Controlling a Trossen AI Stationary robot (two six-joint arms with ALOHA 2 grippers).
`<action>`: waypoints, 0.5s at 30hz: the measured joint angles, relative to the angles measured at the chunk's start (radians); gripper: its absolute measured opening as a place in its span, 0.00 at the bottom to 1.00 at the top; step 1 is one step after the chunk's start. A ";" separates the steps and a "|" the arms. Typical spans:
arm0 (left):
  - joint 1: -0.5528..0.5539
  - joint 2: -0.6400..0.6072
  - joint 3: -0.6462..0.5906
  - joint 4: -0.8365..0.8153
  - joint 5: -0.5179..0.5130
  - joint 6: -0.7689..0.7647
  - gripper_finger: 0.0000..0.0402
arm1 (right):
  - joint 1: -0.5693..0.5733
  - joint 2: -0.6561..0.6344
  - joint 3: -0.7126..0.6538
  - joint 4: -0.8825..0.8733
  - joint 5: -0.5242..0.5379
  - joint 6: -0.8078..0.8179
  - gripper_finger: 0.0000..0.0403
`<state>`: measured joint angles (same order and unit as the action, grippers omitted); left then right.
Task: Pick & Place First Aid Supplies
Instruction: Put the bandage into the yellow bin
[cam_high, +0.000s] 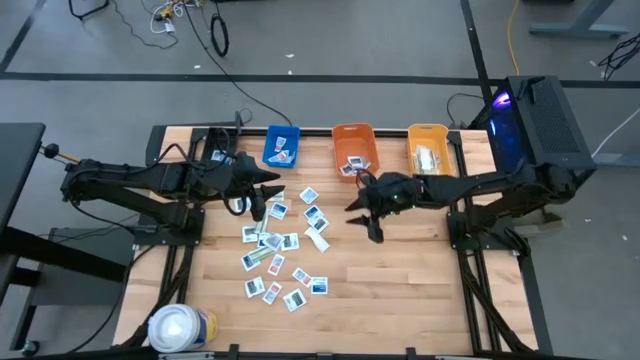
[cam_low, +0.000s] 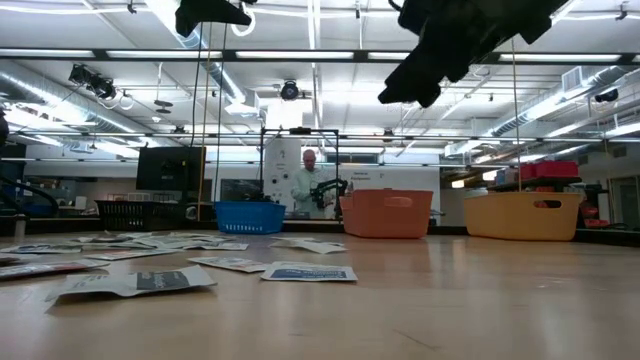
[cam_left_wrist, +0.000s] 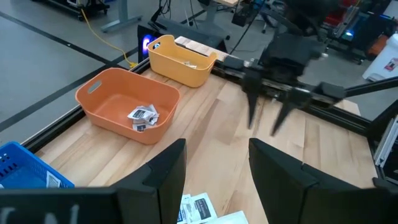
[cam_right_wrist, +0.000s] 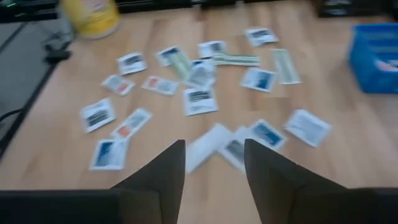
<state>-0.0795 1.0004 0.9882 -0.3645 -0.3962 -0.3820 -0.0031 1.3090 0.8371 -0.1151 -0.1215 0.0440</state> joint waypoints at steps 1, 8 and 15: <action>0.000 0.000 0.000 0.000 0.000 0.000 0.45 | 0.012 0.000 0.000 0.000 -0.003 0.000 0.42; 0.000 0.000 0.000 0.000 0.000 0.000 0.45 | 0.070 0.029 0.000 0.001 -0.002 0.052 0.52; 0.000 0.000 0.000 0.003 0.000 0.000 0.45 | 0.114 0.136 0.000 0.058 -0.001 0.057 0.63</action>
<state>-0.0798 1.0007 0.9878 -0.3615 -0.3958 -0.3824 0.1108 1.4448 0.8371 -0.0572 -0.1220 0.1009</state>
